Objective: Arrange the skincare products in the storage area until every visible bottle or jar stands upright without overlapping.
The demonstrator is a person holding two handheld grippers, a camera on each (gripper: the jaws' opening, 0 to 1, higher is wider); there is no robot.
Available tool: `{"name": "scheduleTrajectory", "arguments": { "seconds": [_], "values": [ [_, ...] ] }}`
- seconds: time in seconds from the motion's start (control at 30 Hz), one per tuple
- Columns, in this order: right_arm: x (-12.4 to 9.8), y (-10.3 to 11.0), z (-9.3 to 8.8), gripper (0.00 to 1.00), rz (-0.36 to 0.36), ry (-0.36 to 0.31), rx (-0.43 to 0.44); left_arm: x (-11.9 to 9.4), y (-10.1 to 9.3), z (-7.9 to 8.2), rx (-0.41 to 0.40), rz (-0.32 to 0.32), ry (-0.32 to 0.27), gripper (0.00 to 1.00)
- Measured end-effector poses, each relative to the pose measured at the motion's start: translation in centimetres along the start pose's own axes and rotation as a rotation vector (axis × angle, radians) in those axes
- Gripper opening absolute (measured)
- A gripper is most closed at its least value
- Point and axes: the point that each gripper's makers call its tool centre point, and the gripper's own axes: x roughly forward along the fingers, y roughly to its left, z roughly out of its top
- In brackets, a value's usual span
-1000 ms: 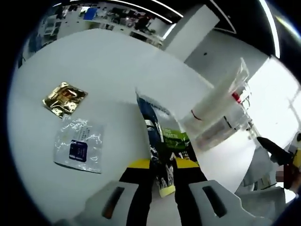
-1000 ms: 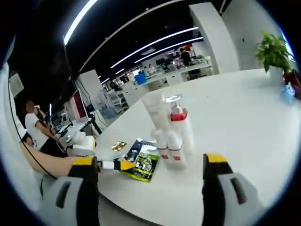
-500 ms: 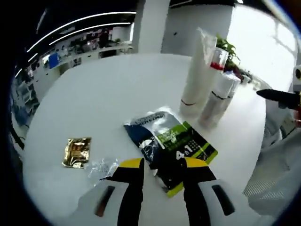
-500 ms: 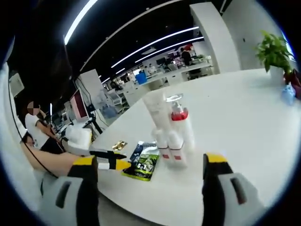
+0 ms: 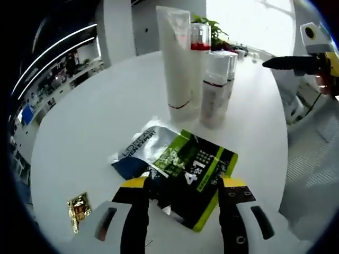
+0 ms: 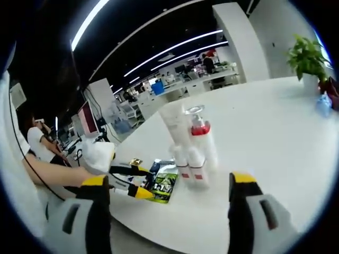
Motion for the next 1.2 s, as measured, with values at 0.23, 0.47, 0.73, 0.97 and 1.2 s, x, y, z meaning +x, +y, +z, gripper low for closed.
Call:
{"name": "scheduleTrajectory", "arguments": {
  "seconds": [0.23, 0.47, 0.73, 0.97, 1.2],
  "values": [
    [0.0, -0.1, 0.0, 0.94, -0.005, 0.001, 0.002, 0.1, 0.3, -0.2, 0.021, -0.036, 0.024, 0.53],
    [0.0, -0.1, -0.1, 0.94, -0.007, 0.003, 0.001, 0.3, 0.5, -0.3, 0.032, -0.048, 0.027, 0.53],
    [0.1, -0.3, -0.3, 0.95, -0.013, 0.012, -0.004, 0.5, 0.4, -0.3, 0.032, -0.049, 0.054, 0.53],
    [0.0, -0.3, -0.4, 0.96, -0.016, 0.021, -0.012, -0.1, 0.1, 0.0, 0.022, -0.049, 0.046, 0.57],
    [0.0, 0.0, -0.3, 0.97, -0.020, 0.023, -0.018, -1.5, 0.4, 0.1, 0.004, -0.028, 0.027, 0.60]
  ]
}}
